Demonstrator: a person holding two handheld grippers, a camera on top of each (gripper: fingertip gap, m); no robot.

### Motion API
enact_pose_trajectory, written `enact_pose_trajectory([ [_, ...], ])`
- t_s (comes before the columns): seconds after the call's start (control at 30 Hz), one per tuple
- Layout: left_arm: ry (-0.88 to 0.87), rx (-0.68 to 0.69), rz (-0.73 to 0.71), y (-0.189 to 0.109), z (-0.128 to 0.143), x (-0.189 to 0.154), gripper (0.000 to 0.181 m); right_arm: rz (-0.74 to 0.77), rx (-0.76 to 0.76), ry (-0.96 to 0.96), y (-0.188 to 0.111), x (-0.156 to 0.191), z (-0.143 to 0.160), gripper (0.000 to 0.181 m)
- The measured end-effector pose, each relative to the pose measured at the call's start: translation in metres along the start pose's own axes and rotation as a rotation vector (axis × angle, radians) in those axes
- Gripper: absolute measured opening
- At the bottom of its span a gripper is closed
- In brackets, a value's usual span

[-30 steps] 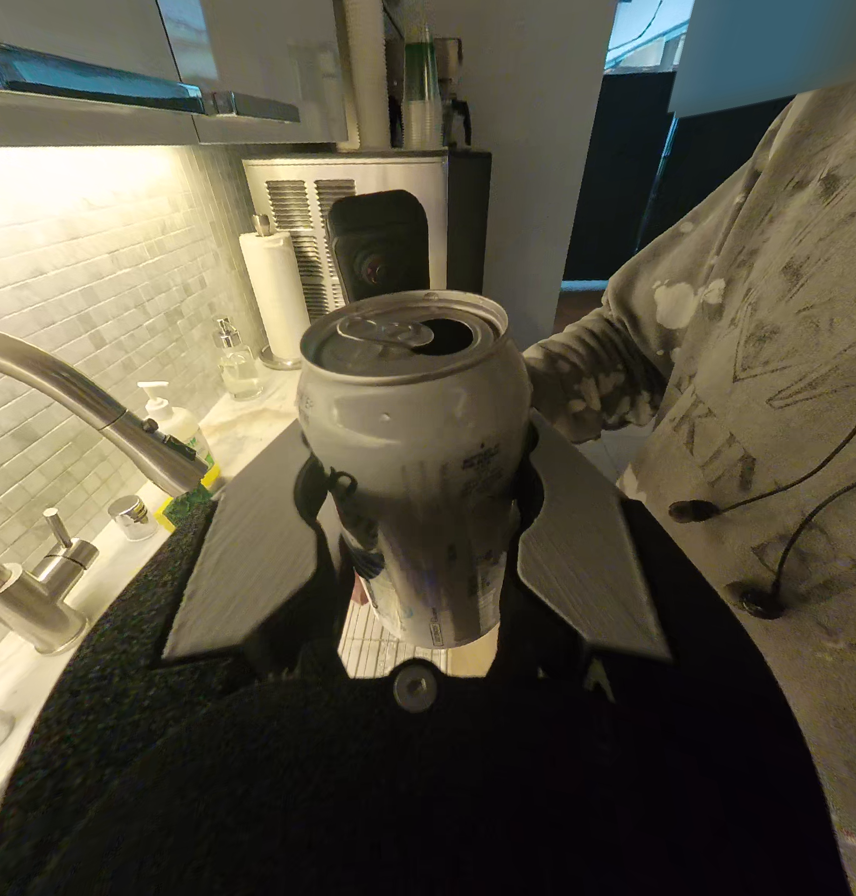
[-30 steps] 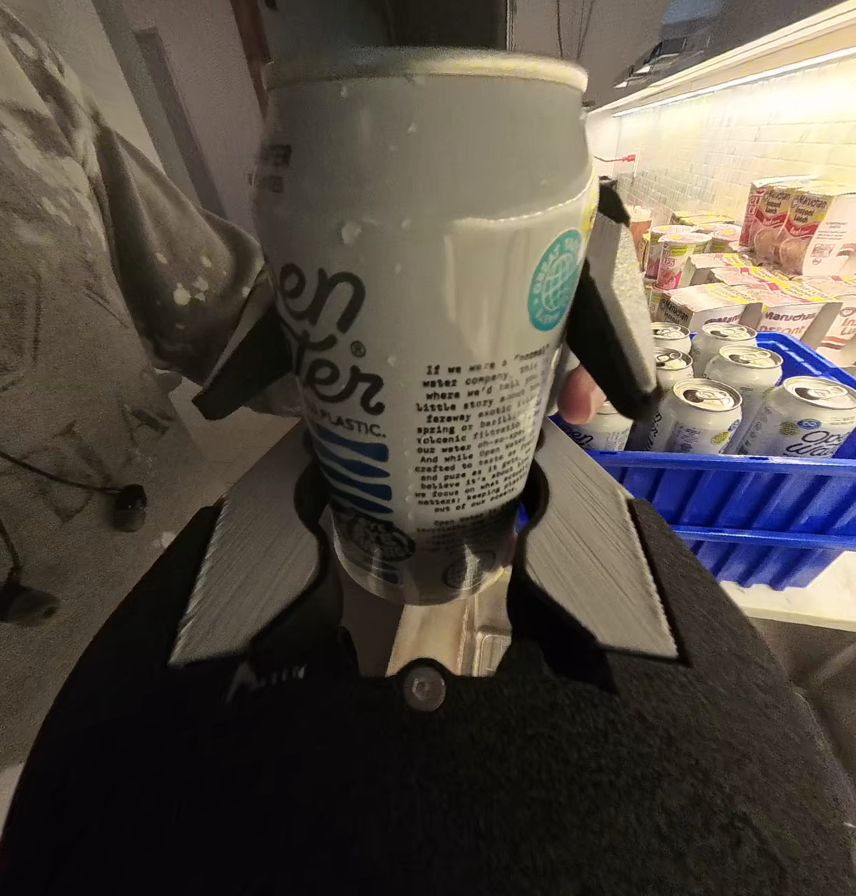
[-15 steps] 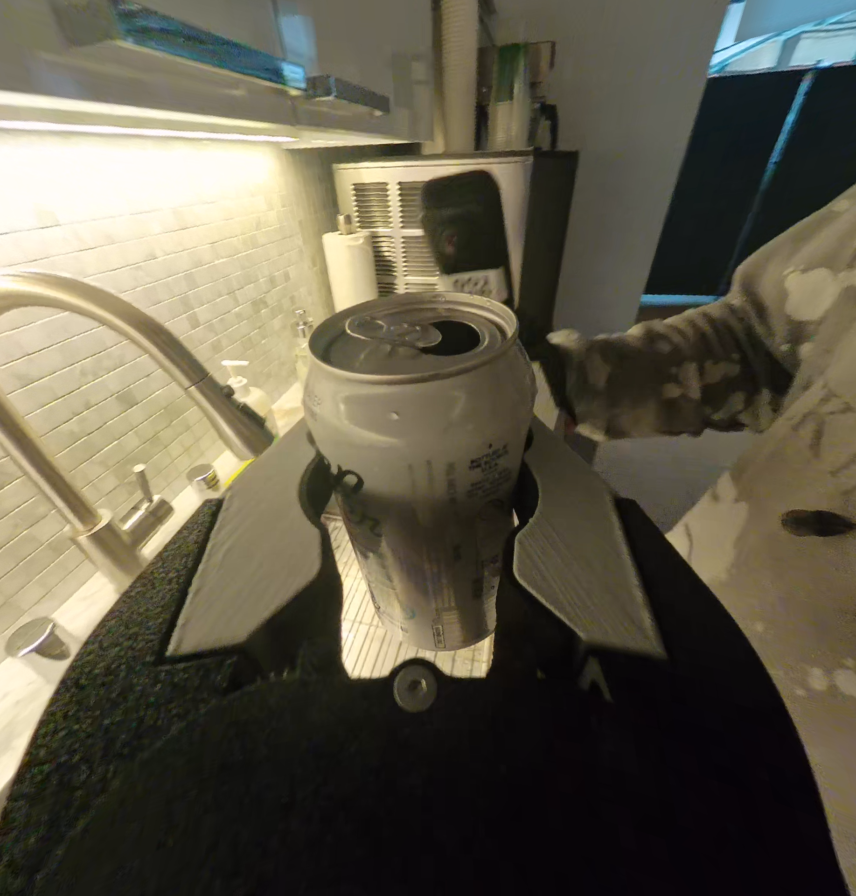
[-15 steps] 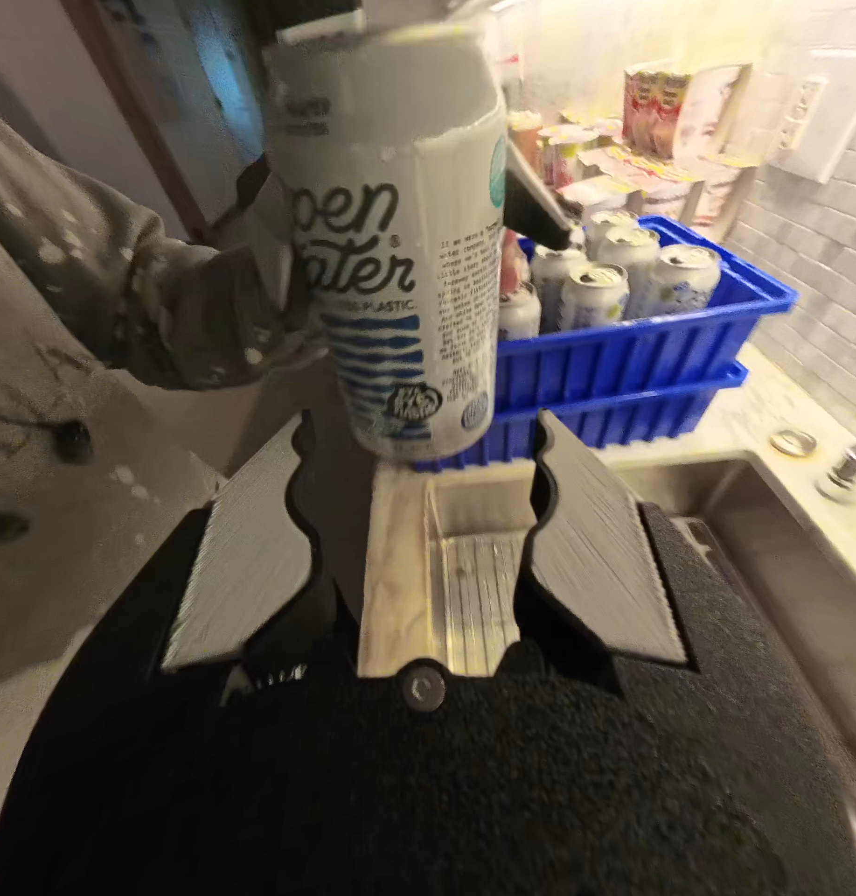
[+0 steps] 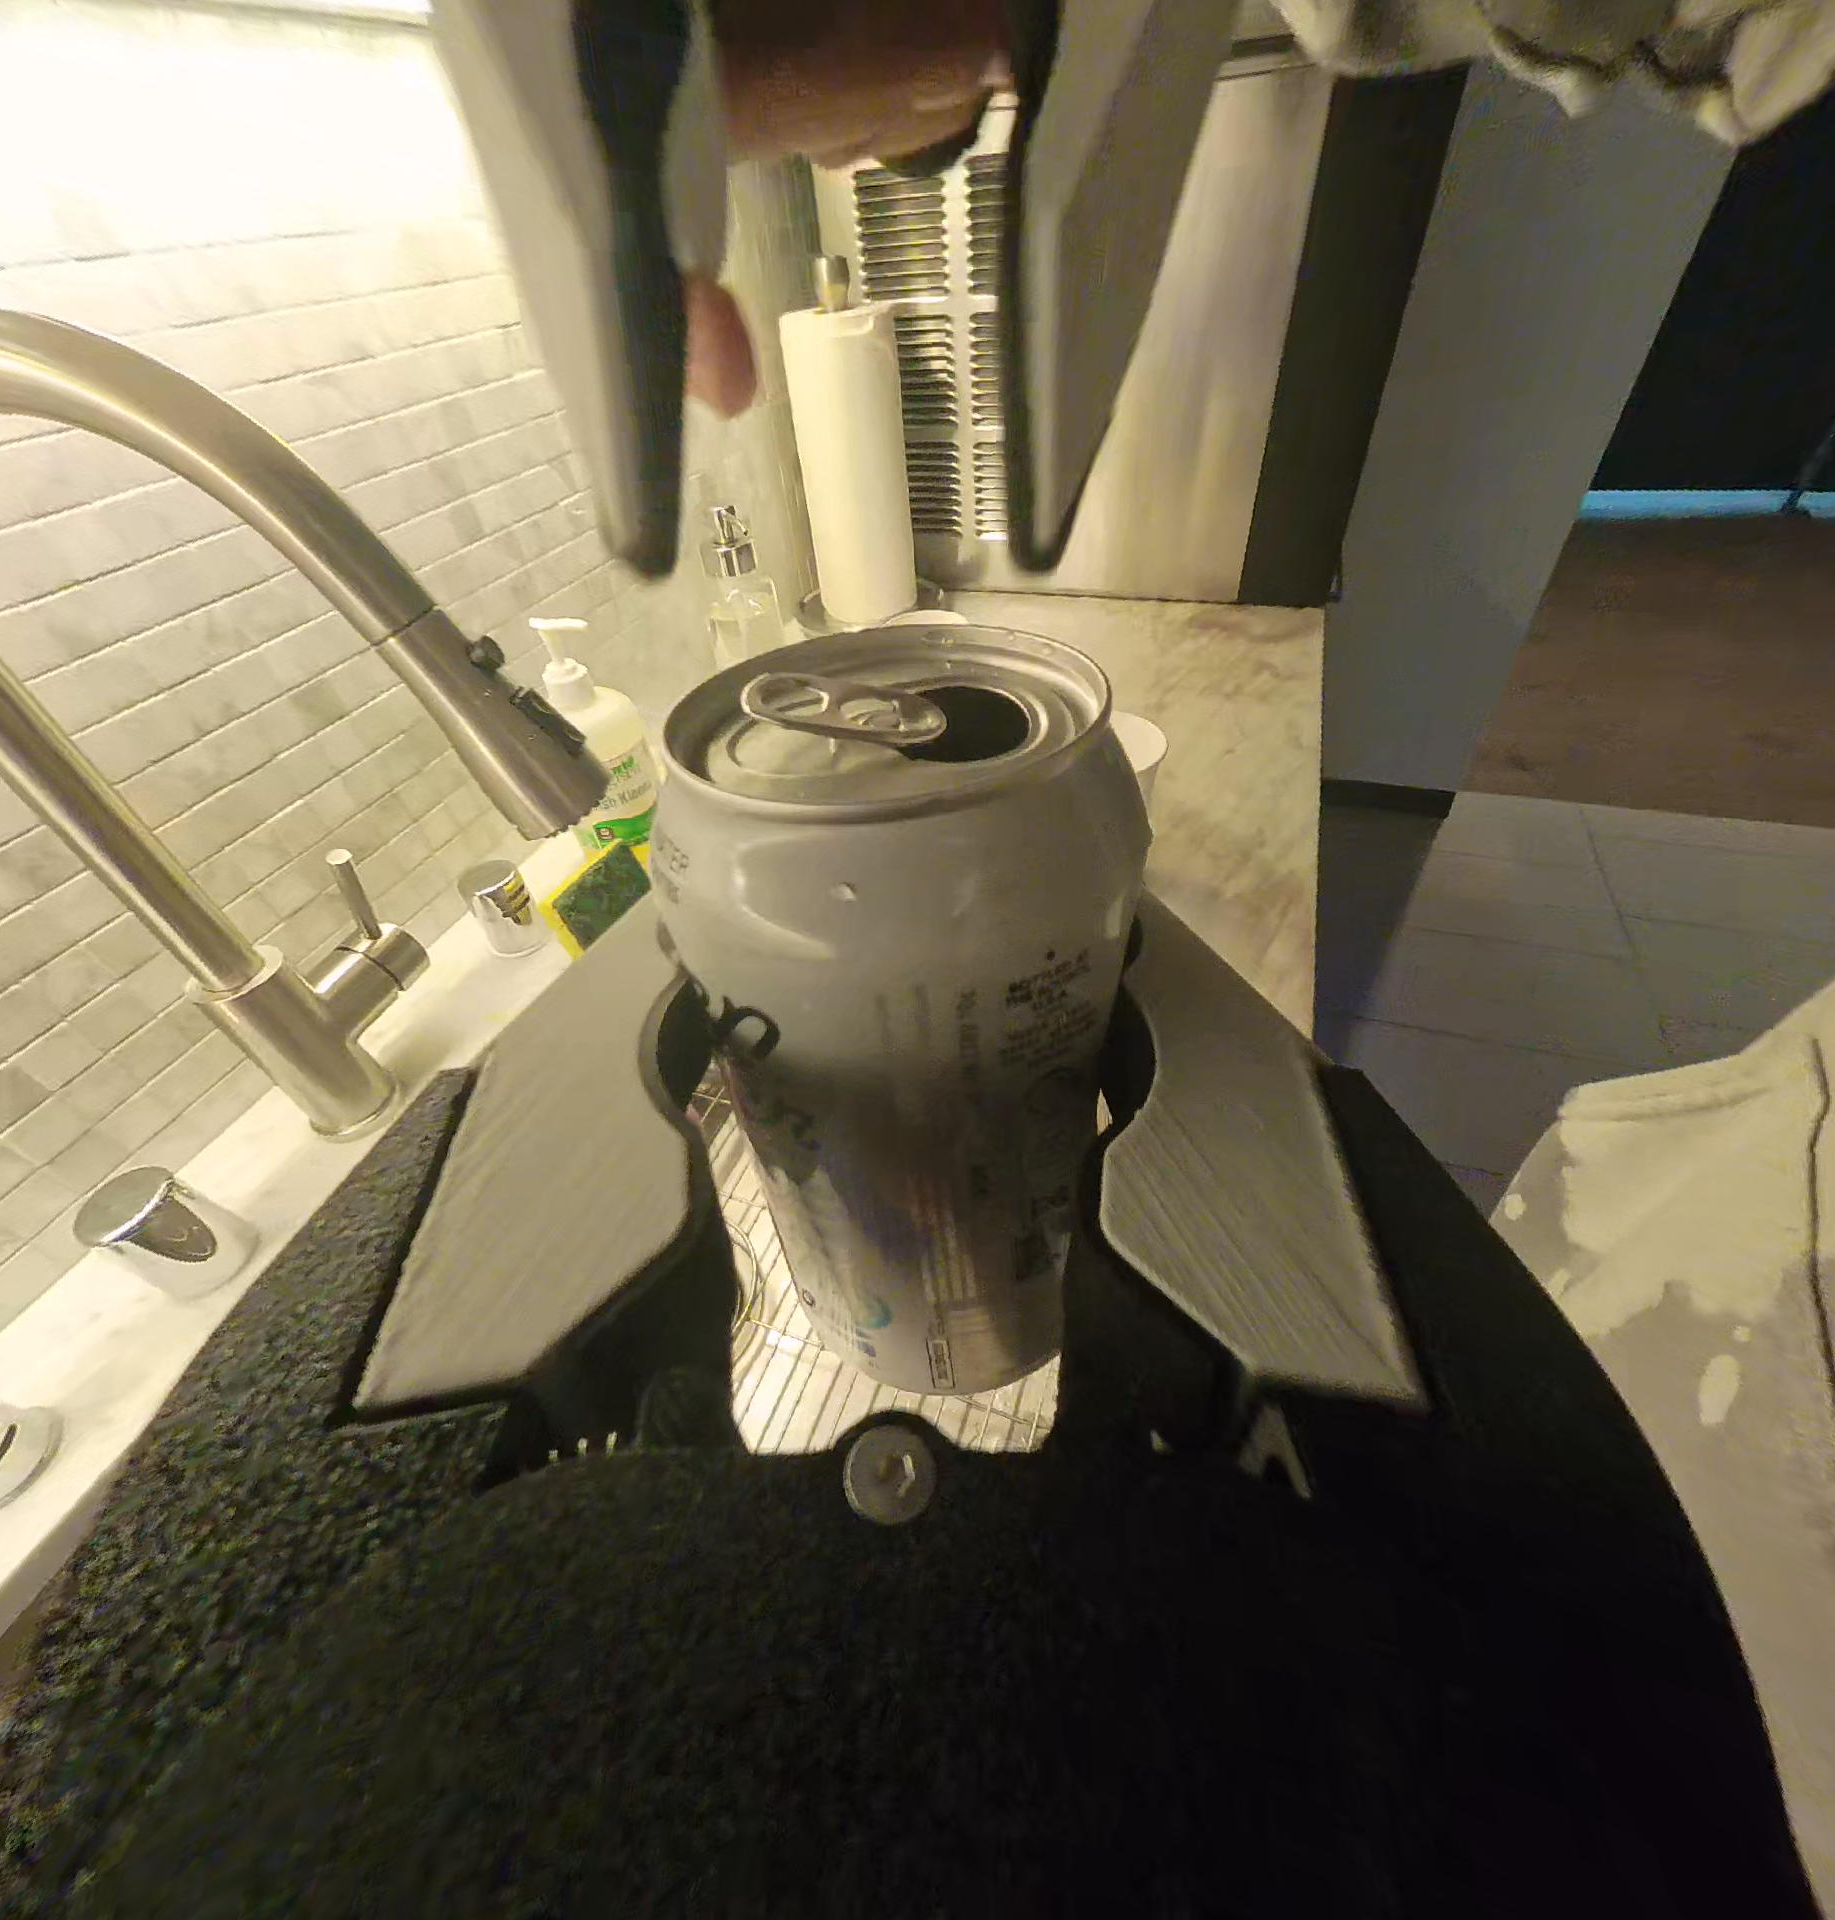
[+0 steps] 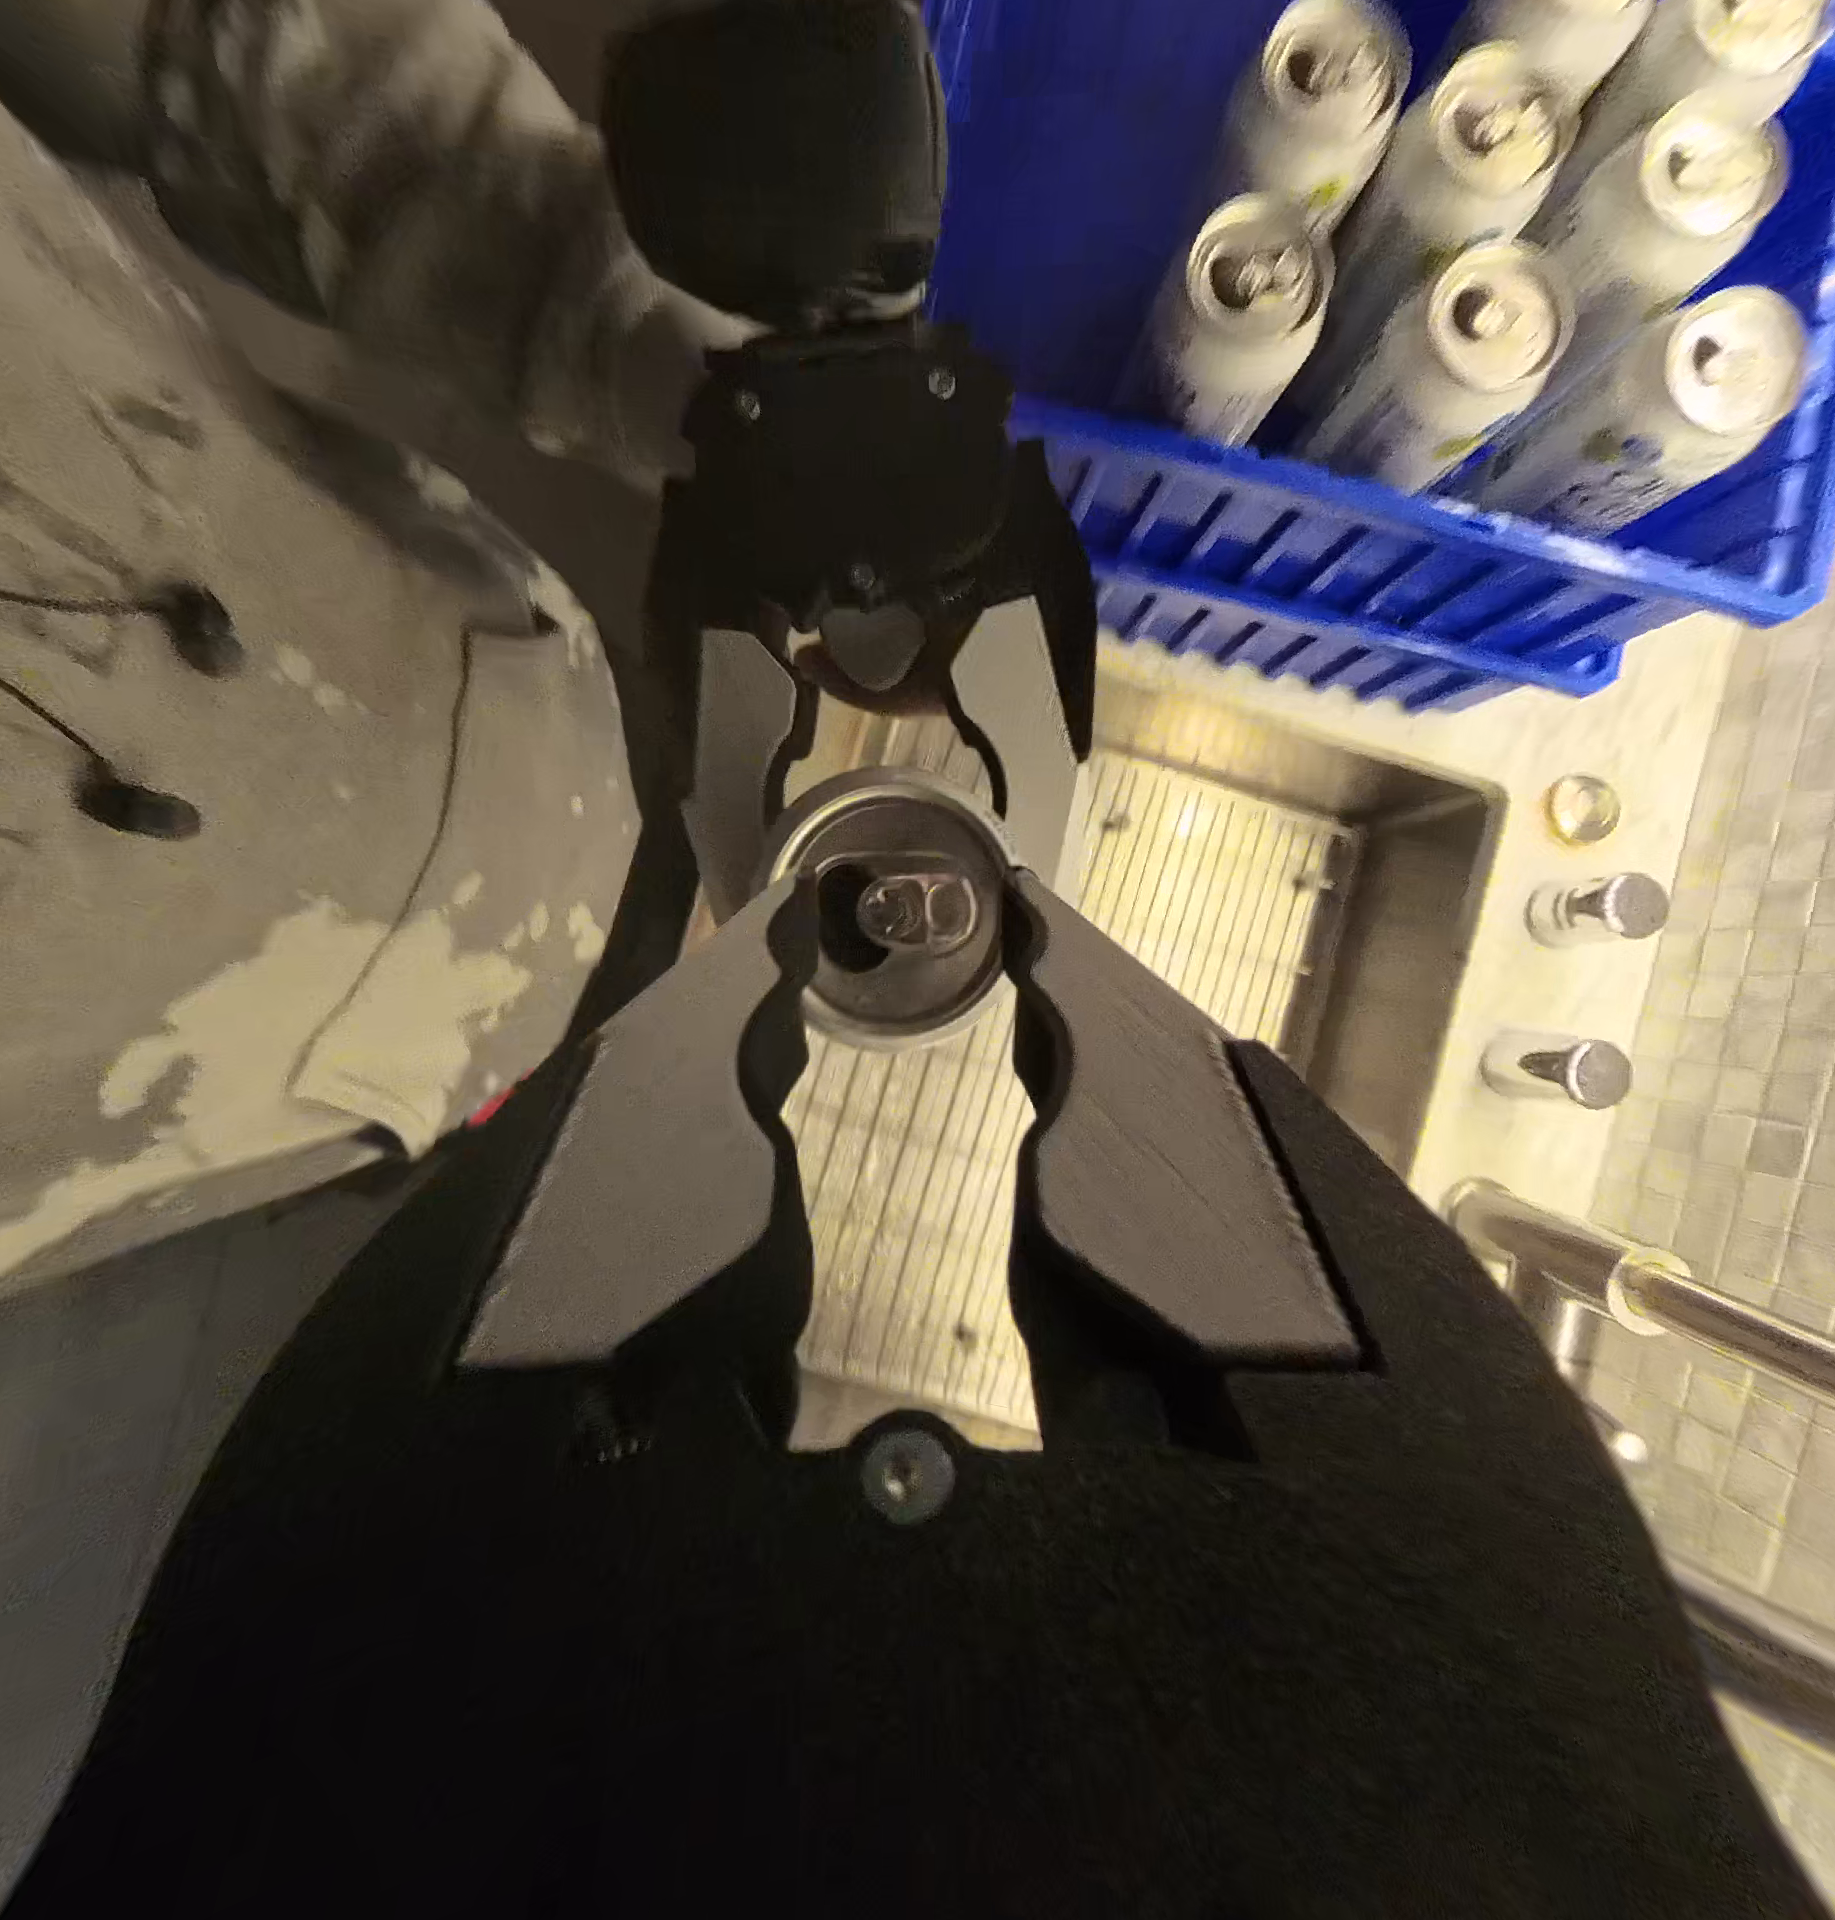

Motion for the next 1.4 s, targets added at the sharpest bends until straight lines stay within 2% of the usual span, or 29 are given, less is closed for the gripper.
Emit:
enact_pose_trajectory([
  [0.1, 0.015, 0.004, 0.001, 0.003, 0.001, -0.002, 0.074, -0.030, 0.161, -0.043, 0.012, -0.003, 0.005, 0.033],
  [0.23, 0.023, 0.013, -0.008, -0.001, 0.003, -0.001, 0.074, -0.043, 0.272, -0.074, 0.014, -0.007, 0.004, 0.023],
  [0.5, 0.036, 0.054, -0.030, -0.006, 0.009, 0.003, 0.073, -0.047, 0.343, -0.100, 0.025, -0.013, 0.000, 0.010],
  [0.6, 0.009, 0.052, -0.033, -0.006, 0.012, 0.005, 0.074, -0.004, 0.351, -0.141, 0.027, -0.014, -0.002, 0.009],
  [0.8, -0.069, 0.038, -0.054, -0.011, 0.018, 0.019, 0.074, 0.206, 0.246, -0.267, 0.022, -0.017, -0.011, 0.000],
  [1.2, -0.084, 0.020, -0.099, -0.011, 0.019, 0.041, 0.074, 0.874, 0.008, -0.680, 0.023, -0.014, -0.006, 0.000],
  [1.3, -0.083, 0.028, -0.097, -0.007, 0.020, 0.041, 0.074, 0.978, -0.097, -0.671, 0.021, -0.010, -0.001, 0.000],
  [1.37, -0.122, 0.027, -0.109, -0.008, 0.024, 0.046, 0.074, 0.959, -0.211, -0.662, 0.022, 0.009, -0.003, 0.000],
  [1.4, -0.129, 0.029, -0.122, -0.010, 0.025, 0.048, 0.074, 0.977, -0.222, -0.655, 0.023, 0.013, -0.001, 0.000],
])
Point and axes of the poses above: each gripper's, where its closed fingertips meet, y out along the fingers, z out of its underside, x = y × z across the jaws, the point moved 3 cm from there along -y, back along the fingers, and after that the axes turned 14 degrees about y, right-handed, at the moved point
